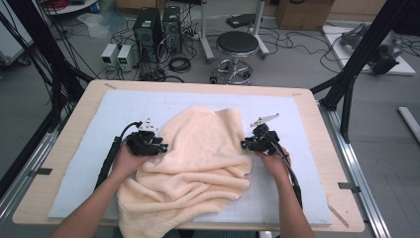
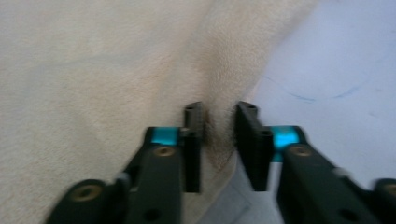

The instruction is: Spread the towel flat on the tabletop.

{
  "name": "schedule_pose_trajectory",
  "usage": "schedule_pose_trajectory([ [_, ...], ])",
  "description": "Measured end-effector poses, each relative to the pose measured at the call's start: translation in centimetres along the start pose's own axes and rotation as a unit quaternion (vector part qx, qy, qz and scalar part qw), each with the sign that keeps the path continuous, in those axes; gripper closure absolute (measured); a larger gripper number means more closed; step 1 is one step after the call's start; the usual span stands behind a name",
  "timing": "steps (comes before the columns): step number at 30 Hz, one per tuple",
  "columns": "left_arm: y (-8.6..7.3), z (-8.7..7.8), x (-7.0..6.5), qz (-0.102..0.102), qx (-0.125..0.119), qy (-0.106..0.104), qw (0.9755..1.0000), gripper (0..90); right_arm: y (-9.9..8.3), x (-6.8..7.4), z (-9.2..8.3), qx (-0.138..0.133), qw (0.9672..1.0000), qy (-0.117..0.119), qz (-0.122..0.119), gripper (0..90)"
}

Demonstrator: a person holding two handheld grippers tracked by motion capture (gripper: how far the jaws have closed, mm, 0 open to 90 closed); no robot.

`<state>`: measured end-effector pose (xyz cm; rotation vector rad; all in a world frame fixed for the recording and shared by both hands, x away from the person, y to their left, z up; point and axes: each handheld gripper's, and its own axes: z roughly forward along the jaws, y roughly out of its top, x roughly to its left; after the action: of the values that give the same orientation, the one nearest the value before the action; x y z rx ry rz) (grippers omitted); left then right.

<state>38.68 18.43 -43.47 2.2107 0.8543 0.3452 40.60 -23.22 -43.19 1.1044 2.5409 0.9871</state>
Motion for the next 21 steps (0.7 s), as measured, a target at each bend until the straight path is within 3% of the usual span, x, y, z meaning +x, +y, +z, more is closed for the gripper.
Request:
schedule_pose_trajectory([
  [1, 0.0, 0.0, -0.1, 0.006, 0.001, -0.002, 1.0, 72.7, 0.0, 0.1, 0.0, -0.005, 0.9999, 0.011, -0.001, 83.0],
  [2, 0.1, 0.0, -0.3, 0.012, 0.002, -0.004, 0.9999, 78.5, 0.1, 0.2, -0.1, 0.0, 1.0, 0.001, -0.007, 83.7],
  [4, 0.2, 0.0, -0.7, 0.019, 0.006, -0.001, 0.9998, 83.7, 0.3, 0.5, -0.9, 0.003, 0.9988, -0.045, -0.02, 84.3],
  [7, 0.3, -0.2, -1.0, 0.021, 0.012, -0.006, 0.9997, 84.6, 0.5, 0.3, -3.1, -0.028, 0.9959, -0.086, -0.006, 83.8],
  [8, 0.3, -0.3, -1.0, 0.021, 0.017, -0.011, 0.9996, 84.7, 0.6, 0.4, -3.8, -0.039, 0.9962, -0.078, -0.001, 82.7],
  [9, 0.3, -0.4, -1.1, 0.021, 0.019, -0.012, 0.9995, 84.7, 0.6, 0.5, -4.2, -0.052, 0.9973, -0.051, -0.004, 79.7],
  [10, 0.3, -0.5, -1.1, 0.024, 0.02, -0.016, 0.9994, 84.9, 0.7, 0.6, -4.1, -0.048, 0.9984, -0.026, -0.014, 75.9],
  [12, 0.2, -1.0, -1.3, 0.024, 0.021, -0.022, 0.9993, 85.3, 0.9, 1.1, -3.8, -0.017, 0.9991, -0.028, -0.025, 67.6],
  [14, 0.1, -1.5, -1.4, 0.026, 0.015, -0.021, 0.9993, 85.7, 1.0, 1.3, -3.6, -0.028, 0.9994, -0.011, -0.016, 61.5],
  [16, -0.2, -2.0, -1.3, 0.028, 0.014, -0.02, 0.9993, 85.8, 1.2, 1.6, -3.0, -0.024, 0.9995, -0.002, -0.019, 59.0],
  [18, -0.4, -2.5, -1.0, 0.026, 0.011, -0.019, 0.9994, 85.9, 1.3, 2.0, -2.1, -0.004, 0.9995, -0.008, -0.029, 58.0],
  [21, -0.6, -3.2, -0.6, 0.023, 0.005, -0.012, 0.9996, 86.1, 1.0, 1.9, -0.6, 0.026, 0.9995, 0.001, -0.02, 57.8],
])
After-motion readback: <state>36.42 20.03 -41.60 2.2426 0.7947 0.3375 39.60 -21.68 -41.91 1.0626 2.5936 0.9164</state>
